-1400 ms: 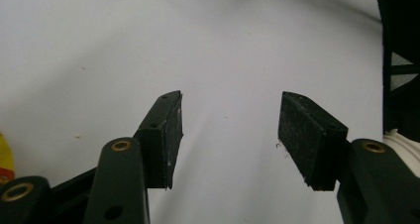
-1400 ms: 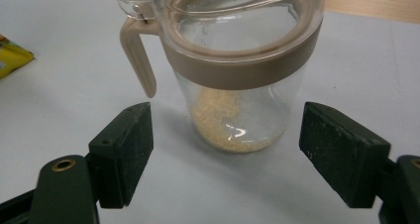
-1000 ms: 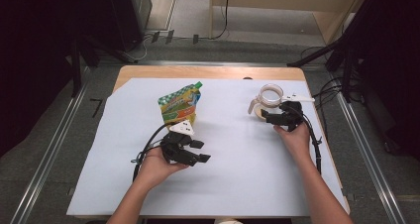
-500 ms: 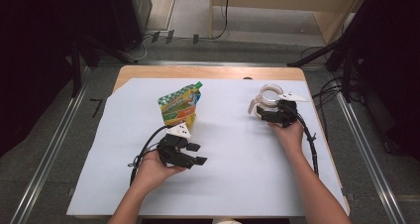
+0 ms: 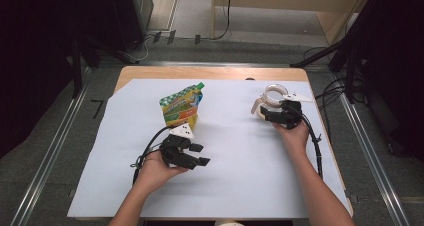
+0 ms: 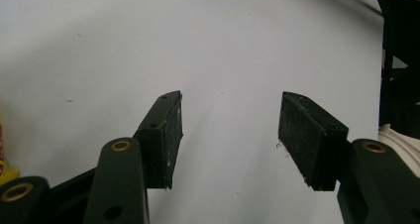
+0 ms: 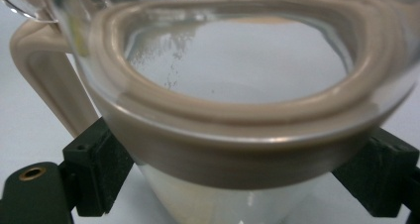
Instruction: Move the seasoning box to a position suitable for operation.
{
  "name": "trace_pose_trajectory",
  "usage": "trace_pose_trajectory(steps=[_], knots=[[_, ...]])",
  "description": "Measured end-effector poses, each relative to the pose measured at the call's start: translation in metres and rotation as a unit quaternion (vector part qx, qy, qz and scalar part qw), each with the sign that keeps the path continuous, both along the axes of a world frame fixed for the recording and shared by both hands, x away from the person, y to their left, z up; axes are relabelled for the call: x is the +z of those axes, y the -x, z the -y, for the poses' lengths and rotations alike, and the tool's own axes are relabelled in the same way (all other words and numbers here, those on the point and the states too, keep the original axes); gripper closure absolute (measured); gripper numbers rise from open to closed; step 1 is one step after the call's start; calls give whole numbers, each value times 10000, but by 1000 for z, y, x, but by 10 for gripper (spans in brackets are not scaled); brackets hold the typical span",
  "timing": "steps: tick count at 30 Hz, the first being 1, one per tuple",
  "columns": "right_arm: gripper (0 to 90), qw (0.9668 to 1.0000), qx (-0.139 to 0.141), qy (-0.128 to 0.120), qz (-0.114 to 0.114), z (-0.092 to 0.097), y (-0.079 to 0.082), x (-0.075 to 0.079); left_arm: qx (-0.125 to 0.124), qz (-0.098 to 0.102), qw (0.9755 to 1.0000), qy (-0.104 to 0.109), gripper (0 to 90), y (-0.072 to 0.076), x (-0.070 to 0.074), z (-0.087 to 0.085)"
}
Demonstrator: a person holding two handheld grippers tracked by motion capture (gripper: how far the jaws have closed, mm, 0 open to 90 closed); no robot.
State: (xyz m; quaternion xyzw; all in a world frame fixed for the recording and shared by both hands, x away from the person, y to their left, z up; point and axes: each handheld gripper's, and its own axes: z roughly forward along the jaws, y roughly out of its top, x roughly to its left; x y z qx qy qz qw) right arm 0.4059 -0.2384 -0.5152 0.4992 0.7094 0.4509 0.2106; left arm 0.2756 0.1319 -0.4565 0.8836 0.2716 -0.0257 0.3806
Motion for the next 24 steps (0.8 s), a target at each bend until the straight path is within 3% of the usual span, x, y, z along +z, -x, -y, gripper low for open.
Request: trace_pose_trajectory(steps=[6,9,21,24], knots=[[121,9998,147,50,152,-4,7,12,29,9,10000,-7,432,0,0,0],[122,9998,157,-20,113,-5,11,17,53,-12,10000,-4,432,0,1,0],[121,9970,726,-63,271,-19,54,35,53,-13,10000,77,432,-2,3,-1],[121,9957,898,-112,181,-22,65,36,78,-28,9999,101,437,-3,4,-1]])
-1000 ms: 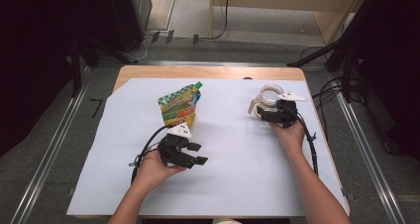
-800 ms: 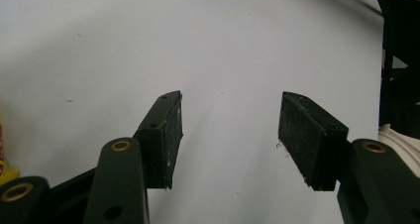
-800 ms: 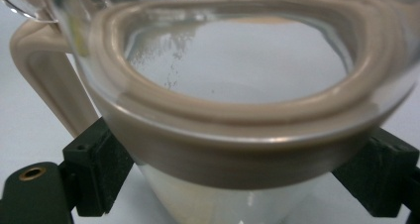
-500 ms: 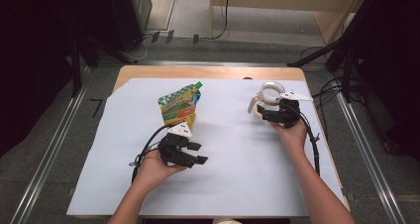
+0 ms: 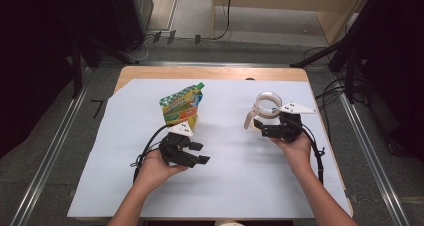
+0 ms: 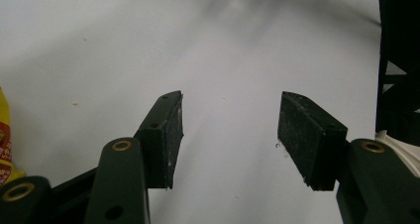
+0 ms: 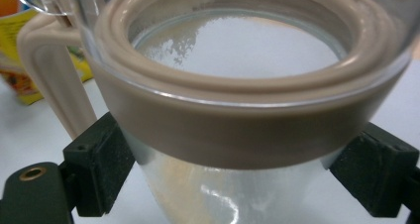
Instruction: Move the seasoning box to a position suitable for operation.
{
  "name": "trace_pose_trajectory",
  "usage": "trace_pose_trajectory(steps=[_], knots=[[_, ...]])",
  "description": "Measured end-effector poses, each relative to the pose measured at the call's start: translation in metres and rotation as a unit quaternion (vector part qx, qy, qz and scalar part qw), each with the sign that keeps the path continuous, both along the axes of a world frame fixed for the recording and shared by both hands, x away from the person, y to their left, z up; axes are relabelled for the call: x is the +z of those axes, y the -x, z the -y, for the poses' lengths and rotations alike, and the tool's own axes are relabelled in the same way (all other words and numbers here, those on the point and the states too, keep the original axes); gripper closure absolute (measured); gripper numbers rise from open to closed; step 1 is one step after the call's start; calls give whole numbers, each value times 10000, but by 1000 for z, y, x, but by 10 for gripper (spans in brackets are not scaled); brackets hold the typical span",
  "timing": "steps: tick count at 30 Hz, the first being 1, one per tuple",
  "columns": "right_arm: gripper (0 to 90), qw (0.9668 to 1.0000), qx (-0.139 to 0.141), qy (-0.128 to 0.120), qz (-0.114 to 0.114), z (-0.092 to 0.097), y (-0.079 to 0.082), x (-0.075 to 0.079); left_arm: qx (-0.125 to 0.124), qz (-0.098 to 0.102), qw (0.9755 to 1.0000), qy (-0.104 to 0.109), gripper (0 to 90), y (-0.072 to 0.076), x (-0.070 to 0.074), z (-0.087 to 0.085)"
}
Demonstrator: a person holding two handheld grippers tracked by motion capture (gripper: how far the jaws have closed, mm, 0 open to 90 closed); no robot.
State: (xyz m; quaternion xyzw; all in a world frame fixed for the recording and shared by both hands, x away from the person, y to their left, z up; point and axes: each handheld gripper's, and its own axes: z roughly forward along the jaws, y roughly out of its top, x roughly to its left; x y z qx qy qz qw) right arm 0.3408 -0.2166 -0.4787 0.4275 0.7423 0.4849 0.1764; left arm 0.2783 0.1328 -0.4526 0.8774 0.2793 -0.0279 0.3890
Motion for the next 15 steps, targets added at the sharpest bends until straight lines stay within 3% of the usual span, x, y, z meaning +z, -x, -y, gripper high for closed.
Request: trace_pose_trajectory(steps=[15], knots=[[122,9976,679,145,-5,-34,38,-8,41,-43,10000,56,442,-7,3,-1]])
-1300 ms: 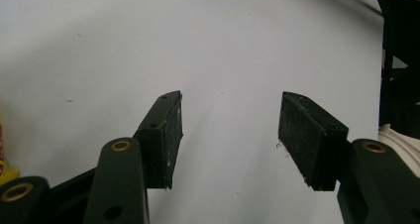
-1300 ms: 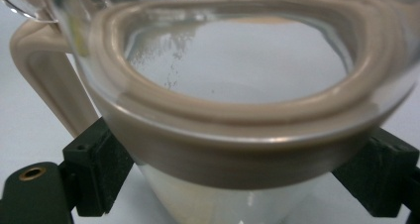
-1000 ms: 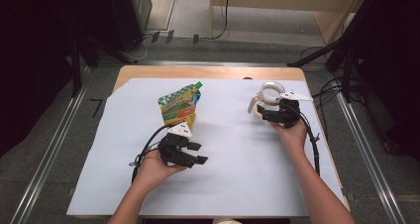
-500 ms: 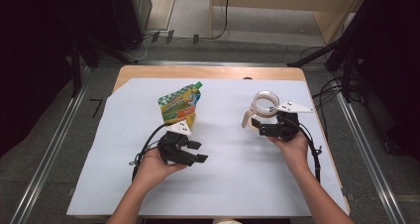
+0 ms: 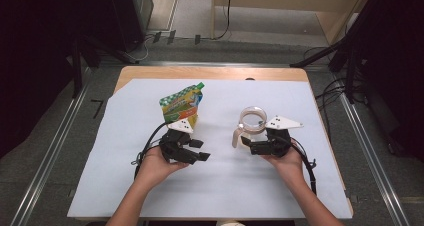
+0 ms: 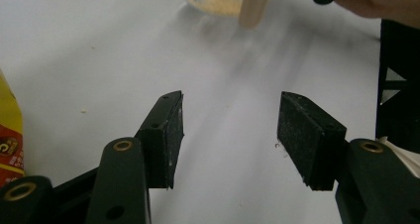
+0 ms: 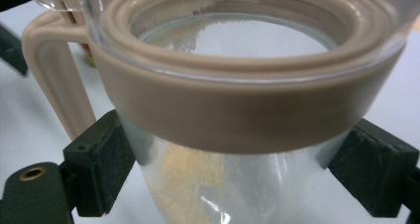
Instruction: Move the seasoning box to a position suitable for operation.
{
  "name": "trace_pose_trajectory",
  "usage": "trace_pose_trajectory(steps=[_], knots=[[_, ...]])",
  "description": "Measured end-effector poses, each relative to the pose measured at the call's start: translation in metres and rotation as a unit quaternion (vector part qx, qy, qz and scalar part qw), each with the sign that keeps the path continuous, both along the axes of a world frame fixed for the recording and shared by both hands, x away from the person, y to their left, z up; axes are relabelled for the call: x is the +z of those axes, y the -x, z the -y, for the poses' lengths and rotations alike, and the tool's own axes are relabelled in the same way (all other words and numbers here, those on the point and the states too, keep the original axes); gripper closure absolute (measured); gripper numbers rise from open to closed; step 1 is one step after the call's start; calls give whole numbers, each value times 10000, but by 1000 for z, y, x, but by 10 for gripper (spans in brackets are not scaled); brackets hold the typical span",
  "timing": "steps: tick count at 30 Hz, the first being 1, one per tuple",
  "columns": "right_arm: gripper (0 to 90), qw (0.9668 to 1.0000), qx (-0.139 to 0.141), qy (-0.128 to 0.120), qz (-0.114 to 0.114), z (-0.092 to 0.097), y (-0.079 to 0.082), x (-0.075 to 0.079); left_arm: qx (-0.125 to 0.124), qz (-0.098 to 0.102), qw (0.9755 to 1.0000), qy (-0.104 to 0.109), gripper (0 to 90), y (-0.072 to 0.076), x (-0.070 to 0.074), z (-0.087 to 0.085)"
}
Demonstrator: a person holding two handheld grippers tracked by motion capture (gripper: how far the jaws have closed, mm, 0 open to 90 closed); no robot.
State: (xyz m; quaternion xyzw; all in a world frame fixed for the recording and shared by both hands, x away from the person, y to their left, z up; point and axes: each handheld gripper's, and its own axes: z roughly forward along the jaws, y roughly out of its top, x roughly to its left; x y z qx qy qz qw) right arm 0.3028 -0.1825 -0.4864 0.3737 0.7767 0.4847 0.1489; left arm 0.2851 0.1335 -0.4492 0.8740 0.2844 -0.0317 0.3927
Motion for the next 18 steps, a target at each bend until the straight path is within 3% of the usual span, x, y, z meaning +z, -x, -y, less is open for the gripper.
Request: trace_pose_trajectory(steps=[11,18], knots=[[121,9980,611,103,-97,-41,14,-14,32,44,10000,1,442,-1,2,-2],[122,9971,713,275,-45,-50,19,-19,4,72,10000,-40,442,0,2,-1]])
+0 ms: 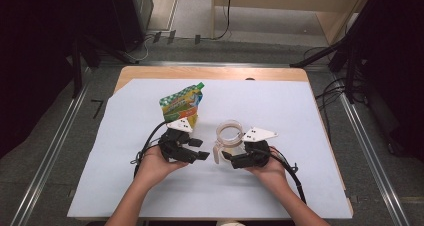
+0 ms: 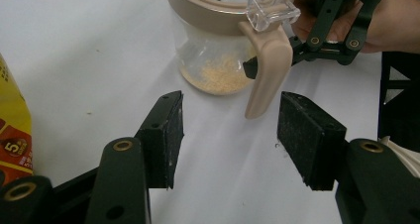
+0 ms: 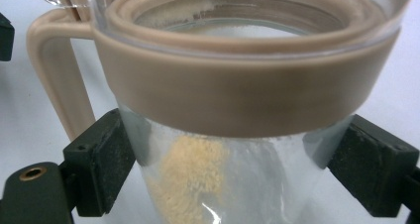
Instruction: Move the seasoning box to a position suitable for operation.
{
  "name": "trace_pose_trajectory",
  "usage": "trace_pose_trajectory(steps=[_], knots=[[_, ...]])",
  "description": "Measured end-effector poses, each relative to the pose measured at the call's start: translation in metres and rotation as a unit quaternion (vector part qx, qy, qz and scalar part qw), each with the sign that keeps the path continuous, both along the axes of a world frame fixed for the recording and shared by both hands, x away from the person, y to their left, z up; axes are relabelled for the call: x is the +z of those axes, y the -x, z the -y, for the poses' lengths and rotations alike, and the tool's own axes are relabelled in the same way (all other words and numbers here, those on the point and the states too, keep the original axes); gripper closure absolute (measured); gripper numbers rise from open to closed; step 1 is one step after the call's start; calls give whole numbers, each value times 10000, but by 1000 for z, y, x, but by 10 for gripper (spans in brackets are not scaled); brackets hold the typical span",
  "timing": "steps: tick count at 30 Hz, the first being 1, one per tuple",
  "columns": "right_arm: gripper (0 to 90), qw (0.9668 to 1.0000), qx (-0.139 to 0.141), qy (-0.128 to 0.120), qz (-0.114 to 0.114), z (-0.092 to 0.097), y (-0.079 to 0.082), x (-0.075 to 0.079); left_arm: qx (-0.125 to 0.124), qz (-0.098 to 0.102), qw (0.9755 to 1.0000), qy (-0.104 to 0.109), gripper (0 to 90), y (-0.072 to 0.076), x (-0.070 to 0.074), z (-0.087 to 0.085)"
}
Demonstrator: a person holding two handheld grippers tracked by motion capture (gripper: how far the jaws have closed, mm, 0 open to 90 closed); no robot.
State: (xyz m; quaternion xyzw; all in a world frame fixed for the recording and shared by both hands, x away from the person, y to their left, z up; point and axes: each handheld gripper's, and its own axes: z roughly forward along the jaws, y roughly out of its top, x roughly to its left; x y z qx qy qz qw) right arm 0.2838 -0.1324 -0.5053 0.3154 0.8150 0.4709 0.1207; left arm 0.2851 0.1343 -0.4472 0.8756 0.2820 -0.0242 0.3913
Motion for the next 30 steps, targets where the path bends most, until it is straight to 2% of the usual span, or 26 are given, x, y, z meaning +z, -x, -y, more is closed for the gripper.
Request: trace_pose_trajectory(steps=[4,9,15,19,27,29,30], knots=[[121,10000,-8,19,-42,3,4,-2,-22,3,10000,-28,442,0,-1,1],[120,9997,3,250,55,3,10,-4,-36,27,10000,34,444,1,0,3],[114,9998,-6,187,43,4,11,-5,-77,38,10000,20,457,1,-1,4],[99,9994,-70,130,-302,9,11,-4,-85,18,10000,0,458,2,-2,5],[104,9987,43,315,-388,22,26,2,-146,-8,9999,-36,493,3,-3,11],[110,9980,59,346,-534,28,34,3,-193,-27,9998,-18,519,1,-4,13],[110,9980,59,346,-534,28,34,3,-193,-27,9998,-18,538,1,-4,13]])
